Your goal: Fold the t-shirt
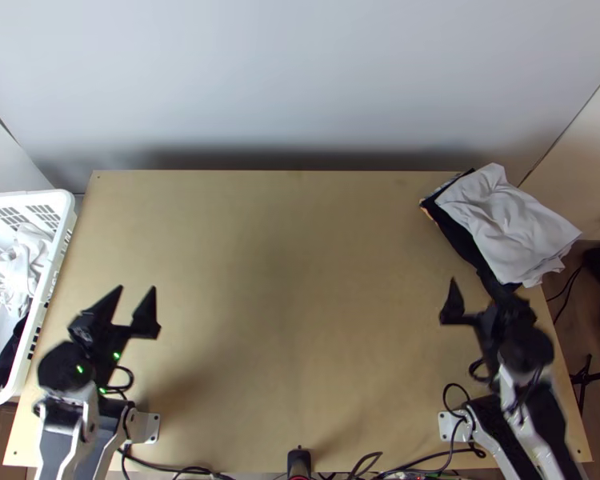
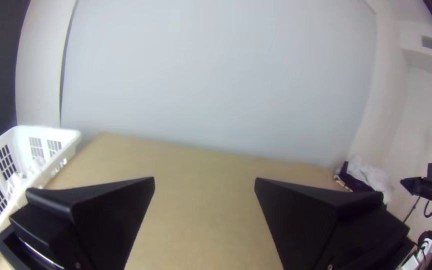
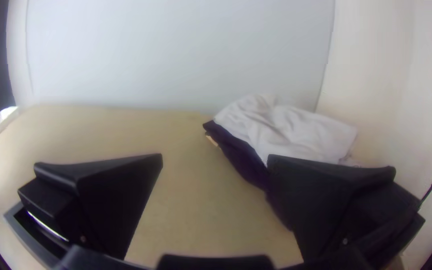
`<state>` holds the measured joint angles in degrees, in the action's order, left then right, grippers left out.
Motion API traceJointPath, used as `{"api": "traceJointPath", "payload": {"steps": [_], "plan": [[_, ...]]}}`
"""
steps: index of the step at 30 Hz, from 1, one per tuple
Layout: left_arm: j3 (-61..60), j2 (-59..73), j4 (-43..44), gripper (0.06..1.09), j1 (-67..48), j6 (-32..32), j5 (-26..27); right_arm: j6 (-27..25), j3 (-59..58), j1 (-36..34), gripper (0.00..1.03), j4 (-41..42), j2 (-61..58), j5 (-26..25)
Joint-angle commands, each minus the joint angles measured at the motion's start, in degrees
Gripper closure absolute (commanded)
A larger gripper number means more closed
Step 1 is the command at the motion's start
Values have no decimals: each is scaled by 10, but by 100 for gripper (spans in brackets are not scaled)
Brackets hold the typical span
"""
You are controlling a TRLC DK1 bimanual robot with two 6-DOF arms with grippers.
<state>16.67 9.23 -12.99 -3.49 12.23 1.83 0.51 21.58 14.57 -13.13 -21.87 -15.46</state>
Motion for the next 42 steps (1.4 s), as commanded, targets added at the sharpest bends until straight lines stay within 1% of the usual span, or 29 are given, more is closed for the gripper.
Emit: {"api": "traceJointPath", "payload": {"steps": [1, 2, 4, 7, 8, 9, 10, 11, 12, 13, 15, 17, 20, 23, 24, 25, 27, 28, 30, 32, 33, 36, 38, 42], "plan": [[268, 245, -116, 11, 107, -26, -2, 17, 289, -42, 5, -179, -288, 1], [314, 283, -147, 11, 132, -26, -1, 20, 329, -41, 5, -202, -313, 2], [390, 344, -177, 11, 169, -26, 1, 38, 391, -31, 5, -220, -339, 3], [471, 417, -205, 11, 221, -15, -1, 93, 457, -31, 5, -212, -346, 3], [498, 445, -223, 11, 250, 7, -2, 107, 479, -33, 5, -214, -353, 3], [524, 473, -246, 11, 284, 32, -1, 103, 500, -36, 5, -230, -360, 2], [548, 500, -268, 11, 304, 52, 1, 87, 514, -35, 5, -241, -360, 3], [568, 525, -275, 11, 321, 62, -2, 91, 521, -36, 5, -239, -361, 3], [587, 547, -286, 11, 361, 75, 2, 92, 527, -36, 5, -243, -369, 3], [596, 566, -291, 11, 394, 102, 5, 88, 535, -37, 5, -254, -378, 3], [611, 596, -288, 11, 440, 127, 5, 85, 543, -37, 5, -277, -397, 3], [615, 625, -292, 11, 474, 134, 7, 82, 544, -40, 5, -286, -405, 8], [617, 670, -272, 11, 533, 121, 5, 74, 544, -40, 5, -292, -408, 17], [618, 724, -266, 11, 571, 119, 1, 65, 542, -33, 5, -299, -410, 21], [617, 744, -263, 11, 578, 107, 0, 64, 540, -31, 5, -306, -411, 27], [617, 768, -259, 11, 589, 95, -1, 52, 538, -28, 5, -315, -411, 38], [622, 811, -250, 11, 619, 91, -12, -6, 542, -24, 5, -347, -410, 80], [623, 831, -236, 11, 633, 90, -23, -21, 549, -24, 5, -369, -411, 94], [623, 868, -207, 11, 645, 64, -61, -24, 553, -20, 5, -392, -417, 110], [622, 902, -179, 11, 646, 29, -107, -25, 552, -10, 5, -400, -420, 112], [620, 922, -164, 11, 646, 8, -122, -24, 551, -9, 5, -407, -423, 112], [618, 973, -124, 11, 653, -32, -126, -24, 553, -4, 5, -411, -426, 114], [619, 1009, -120, 11, 655, -59, -125, -23, 558, -5, 5, -415, -431, 122], [615, 1052, -135, 11, 653, -67, -125, -22, 562, -9, 5, -417, -434, 127]]}}
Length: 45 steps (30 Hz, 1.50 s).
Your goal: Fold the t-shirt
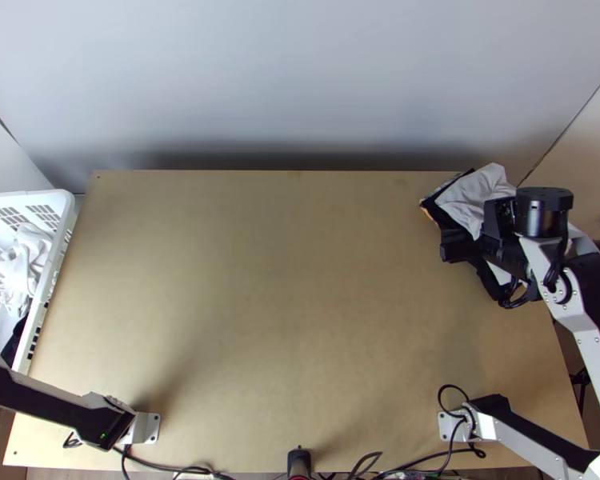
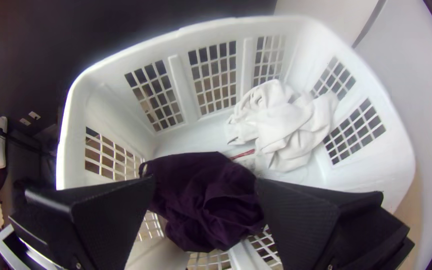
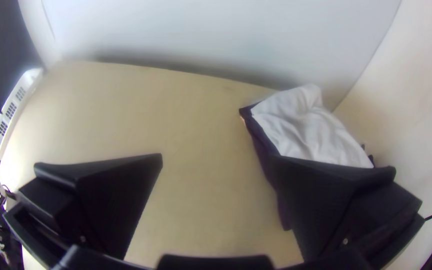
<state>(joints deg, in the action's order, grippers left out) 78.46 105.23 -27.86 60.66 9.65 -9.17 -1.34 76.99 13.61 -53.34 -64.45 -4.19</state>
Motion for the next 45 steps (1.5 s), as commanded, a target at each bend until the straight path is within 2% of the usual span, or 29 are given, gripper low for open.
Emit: {"api": "traceJointPath", "payload": {"steps": [1, 8, 14, 19, 23, 27, 29, 30, 31, 32, 33, 34, 35, 40, 45], "plan": [[-5, 102, 12, 11, 13, -39, -15, -3, 8, 0, 5, -15, -9, 15], [-11, 174, 1, 11, 9, -43, -14, 8, 7, -8, 5, -20, -5, 25], [-13, 218, 53, 11, 7, -60, -14, 7, 6, -18, 5, -28, 7, 30], [-16, 231, 98, 11, 4, -74, -9, -13, -5, -22, 5, -20, 34, 30], [1, 267, 90, 11, 8, -80, 21, -34, -11, -17, 5, 4, 49, 30], [21, 305, 72, 11, 20, -92, 86, -38, 0, -10, 5, 7, 49, 30], [25, 315, 78, 11, 21, -97, 92, -38, 4, -10, 5, 6, 47, 31], [35, 327, 73, 13, 19, -119, 94, -38, 5, -10, 5, 6, 47, 31], [49, 338, 48, 23, 16, -124, 94, -38, 6, -10, 5, 6, 46, 31], [55, 341, 47, 43, 14, -119, 93, -38, 8, -10, 5, 6, 46, 34], [52, 338, 66, 73, 16, -117, 93, -38, 10, -10, 5, 6, 46, 37], [50, 333, 82, 99, 19, -118, 96, -38, 11, -10, 5, 6, 46, 37], [54, 331, 82, 104, 21, -121, 113, -38, 13, -10, 5, 5, 46, 37], [62, 275, 54, 105, 14, -120, 119, -38, 15, -15, 5, 5, 46, 40], [30, 89, 52, 105, -26, -116, 139, -38, 0, -15, 5, 5, 53, 40]]}}
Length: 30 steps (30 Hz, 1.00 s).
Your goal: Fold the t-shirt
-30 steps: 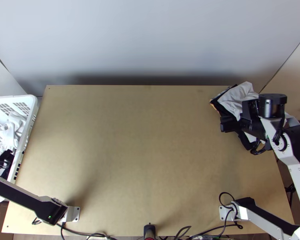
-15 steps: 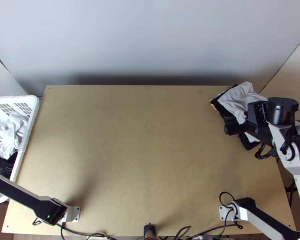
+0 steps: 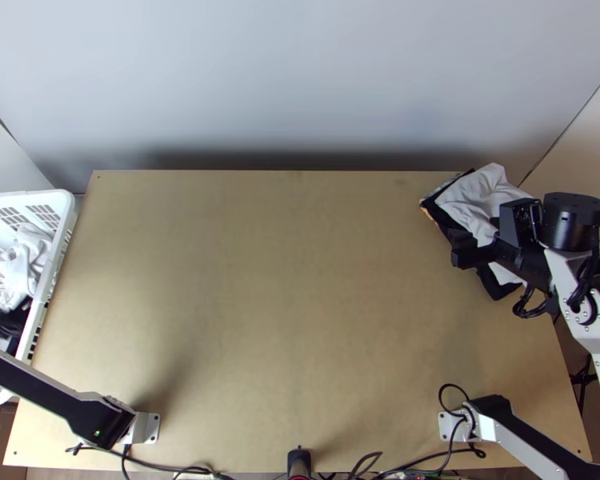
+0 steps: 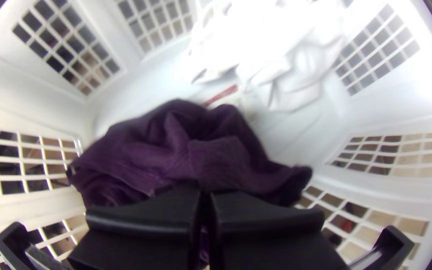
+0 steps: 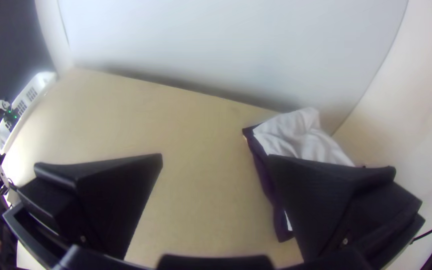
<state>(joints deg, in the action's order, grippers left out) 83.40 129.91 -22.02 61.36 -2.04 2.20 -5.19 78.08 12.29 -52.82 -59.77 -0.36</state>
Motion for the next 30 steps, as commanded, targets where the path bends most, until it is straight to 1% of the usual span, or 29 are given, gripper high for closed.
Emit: {"api": "traceJointPath", "payload": {"steps": [1, 4, 5, 10, 14, 16, 17, 19, 21, 24, 26, 29, 30], "plan": [[-24, -198, -7, 105, -42, 5, 41, 0, -15, -2, 5, 1, 8, 2], [-32, -312, -3, 105, -67, 30, 91, 0, -20, -2, 5, 1, 13, 2], [-32, -343, 0, 105, -76, 46, 98, 0, -19, -2, 5, 1, 15, 2], [-34, -471, 4, 105, -147, 66, 103, -3, -21, -1, 5, 1, 28, 2], [-46, -563, 5, 105, -197, 97, 112, -6, -28, 0, 5, 2, 43, 2], [-61, -617, 6, 105, -223, 116, 145, -9, -40, 0, 5, 10, 54, 2], [-74, -645, 20, 105, -235, 132, 153, -9, -47, 1, 5, 19, 61, 2], [-108, -709, 45, 105, -269, 144, 180, -10, -58, 2, 5, 30, 71, 2], [-153, -773, 82, 105, -317, 170, 183, -11, -65, 2, 5, 36, 76, 2], [-219, -851, 109, 105, -436, 173, 183, -10, -72, 2, 5, 48, 81, 2], [-252, -882, 106, 105, -522, 190, 174, -9, -72, 1, 5, 54, 82, 2], [-279, -907, 87, 105, -650, 235, 145, -9, -73, 2, 5, 61, 84, 3], [-285, -912, 82, 105, -679, 252, 142, -9, -74, 2, 5, 62, 84, 2]]}}
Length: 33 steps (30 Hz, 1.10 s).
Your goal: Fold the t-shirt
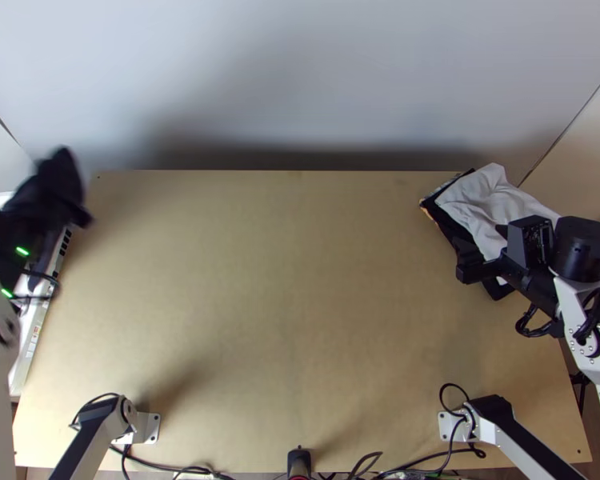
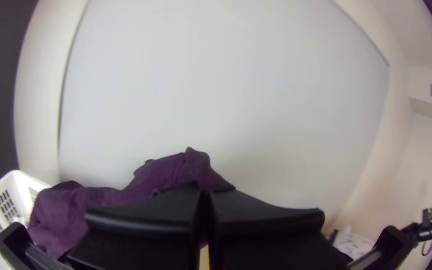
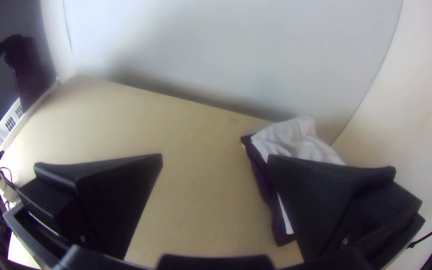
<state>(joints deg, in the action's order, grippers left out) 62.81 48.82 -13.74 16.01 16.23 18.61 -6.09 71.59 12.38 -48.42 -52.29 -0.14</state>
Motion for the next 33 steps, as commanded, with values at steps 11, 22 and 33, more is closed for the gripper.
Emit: {"api": "traceJointPath", "payload": {"steps": [11, 22, 33], "plan": [[-182, -92, 55, 105, -443, 166, -18, 12, -73, 10, 5, 37, 30, 0], [-266, 88, 298, 105, -595, 133, -20, -16, -157, 31, 5, 82, 33, -23], [-148, 436, 434, 105, -684, 71, -17, -53, -227, 41, 5, 134, 32, -54]]}}
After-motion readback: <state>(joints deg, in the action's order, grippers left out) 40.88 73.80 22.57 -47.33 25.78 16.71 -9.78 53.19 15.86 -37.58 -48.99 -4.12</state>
